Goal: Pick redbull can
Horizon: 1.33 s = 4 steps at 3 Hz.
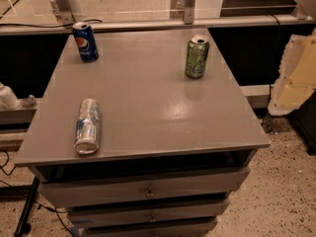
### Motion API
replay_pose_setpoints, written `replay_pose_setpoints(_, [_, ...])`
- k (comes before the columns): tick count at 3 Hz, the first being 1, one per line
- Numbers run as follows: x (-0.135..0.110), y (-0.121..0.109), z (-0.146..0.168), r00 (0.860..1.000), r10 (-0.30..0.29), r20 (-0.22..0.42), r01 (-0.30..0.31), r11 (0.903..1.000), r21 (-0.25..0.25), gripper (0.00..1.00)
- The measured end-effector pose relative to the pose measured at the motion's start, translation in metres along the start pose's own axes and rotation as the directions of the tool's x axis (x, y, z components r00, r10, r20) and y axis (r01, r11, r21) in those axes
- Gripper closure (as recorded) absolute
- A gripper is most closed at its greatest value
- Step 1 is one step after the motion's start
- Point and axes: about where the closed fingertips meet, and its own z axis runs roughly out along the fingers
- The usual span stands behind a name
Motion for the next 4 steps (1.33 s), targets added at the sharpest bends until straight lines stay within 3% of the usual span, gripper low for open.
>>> replay_pose_setpoints(2, [-0.007,0.003,0.001,0.999,-0.019,0.029,0.019,0.9998,-0.004,0.00])
replay_pose_setpoints(4, [-0.038,0.007,0.014,0.973,-0.186,0.135,0.185,0.9825,0.017,0.00])
